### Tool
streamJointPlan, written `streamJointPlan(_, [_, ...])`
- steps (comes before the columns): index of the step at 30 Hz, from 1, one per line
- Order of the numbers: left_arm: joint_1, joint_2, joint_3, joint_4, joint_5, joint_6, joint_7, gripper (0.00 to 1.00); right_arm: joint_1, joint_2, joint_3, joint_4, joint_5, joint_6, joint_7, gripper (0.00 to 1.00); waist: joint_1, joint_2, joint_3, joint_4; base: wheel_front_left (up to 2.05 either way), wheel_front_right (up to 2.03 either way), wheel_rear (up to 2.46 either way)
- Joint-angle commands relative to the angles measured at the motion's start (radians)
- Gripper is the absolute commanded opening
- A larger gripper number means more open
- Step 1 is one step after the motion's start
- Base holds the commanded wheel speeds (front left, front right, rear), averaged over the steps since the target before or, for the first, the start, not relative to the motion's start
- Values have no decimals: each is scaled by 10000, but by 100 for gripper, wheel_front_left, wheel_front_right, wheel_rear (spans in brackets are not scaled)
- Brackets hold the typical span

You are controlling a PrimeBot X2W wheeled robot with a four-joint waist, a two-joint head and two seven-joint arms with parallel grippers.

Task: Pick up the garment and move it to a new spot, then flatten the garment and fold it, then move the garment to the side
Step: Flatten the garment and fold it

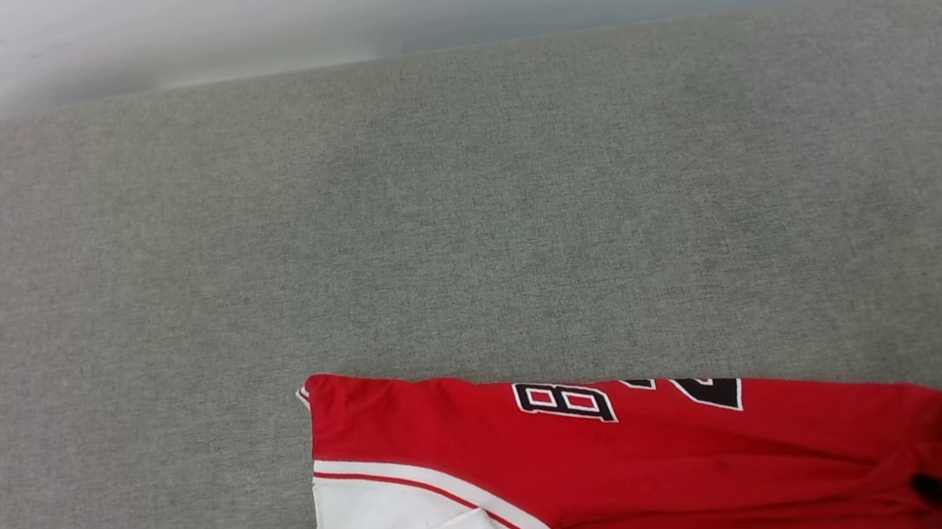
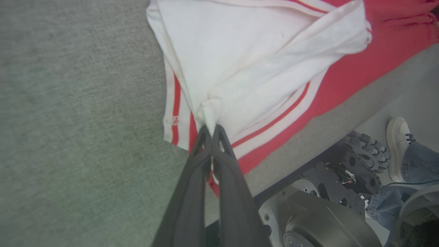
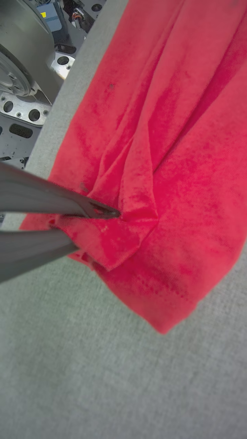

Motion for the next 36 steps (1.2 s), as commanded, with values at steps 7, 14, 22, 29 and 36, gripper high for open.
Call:
streamJointPlan(7, [-51,-321,-54,398,157,-28,-434,100,29,149,62,487,421,-8,-73,100,1,0,-465,-65,0,0,0])
streamJointPlan(14, [-199,-604,471,83,389,233,-1691,100,158,681,-1147,-397,1152,-4,-16,100,1,0,-974,-64,0,0,0])
streamJointPlan(22, [-5,-1257,1811,-365,514,1280,-3971,100,752,2608,-3436,-1345,795,-4,-1,100,1,0,-1232,16,0,0,0])
streamJointPlan(29, [353,-2771,3810,-847,2045,2149,-4564,100,1402,4251,-4759,-1406,13,-4,27,100,1,0,-1147,226,0,0,0])
streamJointPlan(36, [981,-4353,5523,-1350,4921,1956,-4562,100,1367,5171,-5857,-946,-831,-4,277,100,1,0,-1012,389,0,0,0])
